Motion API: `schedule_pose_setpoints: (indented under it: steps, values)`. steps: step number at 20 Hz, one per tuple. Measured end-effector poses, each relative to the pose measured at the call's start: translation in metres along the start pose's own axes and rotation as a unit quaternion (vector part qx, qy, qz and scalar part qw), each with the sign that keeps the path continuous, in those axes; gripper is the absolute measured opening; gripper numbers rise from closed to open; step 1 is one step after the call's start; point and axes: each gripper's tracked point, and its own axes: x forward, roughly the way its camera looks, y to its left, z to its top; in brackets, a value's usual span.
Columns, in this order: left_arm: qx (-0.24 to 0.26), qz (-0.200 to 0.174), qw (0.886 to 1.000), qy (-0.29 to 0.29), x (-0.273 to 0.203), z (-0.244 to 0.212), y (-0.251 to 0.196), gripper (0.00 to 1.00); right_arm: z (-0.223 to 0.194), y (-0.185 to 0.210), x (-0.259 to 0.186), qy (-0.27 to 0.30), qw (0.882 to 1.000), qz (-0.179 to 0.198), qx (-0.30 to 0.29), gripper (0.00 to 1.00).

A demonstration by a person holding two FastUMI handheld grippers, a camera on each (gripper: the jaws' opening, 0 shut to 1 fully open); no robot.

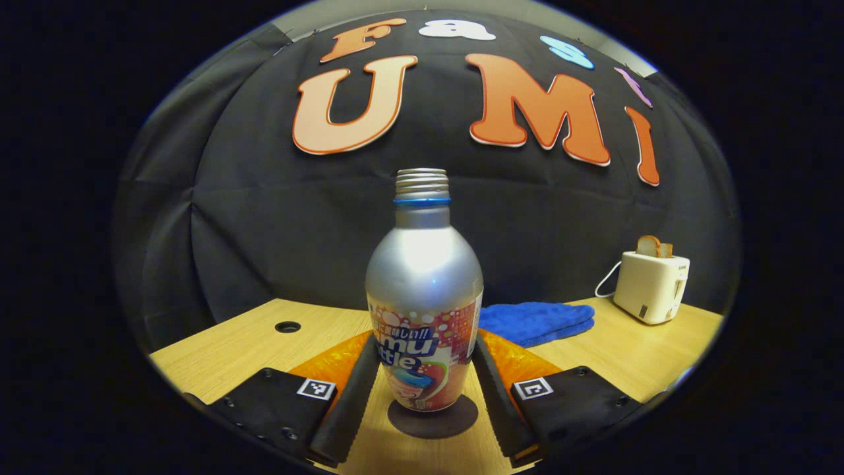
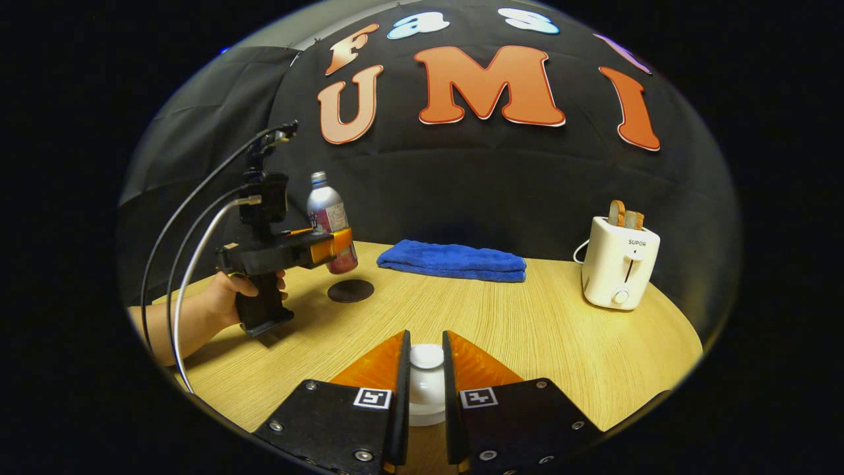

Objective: Open the teacup lid with one hand, grasp the water bottle and pour water into the teacup with the other hand; after pouring, place the water bottle on the coaster and then close the teacup lid.

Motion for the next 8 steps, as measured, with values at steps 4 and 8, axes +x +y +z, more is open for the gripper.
schedule_pose_setpoints:
  steps: [4, 8]
  values:
    - [0.013, -0.007, 0.999, 0.04, 0.019, -0.031, -0.01, 0.8, 0.001, 0.0, 0.001, -0.002, 1.0, 0.005, 0.004, 0.23]
    - [0.012, -0.008, 0.998, 0.055, 0.021, -0.036, -0.011, 0.81, -0.004, 0.0, 0.004, 0.004, 1.0, 0.006, 0.005, 0.24]
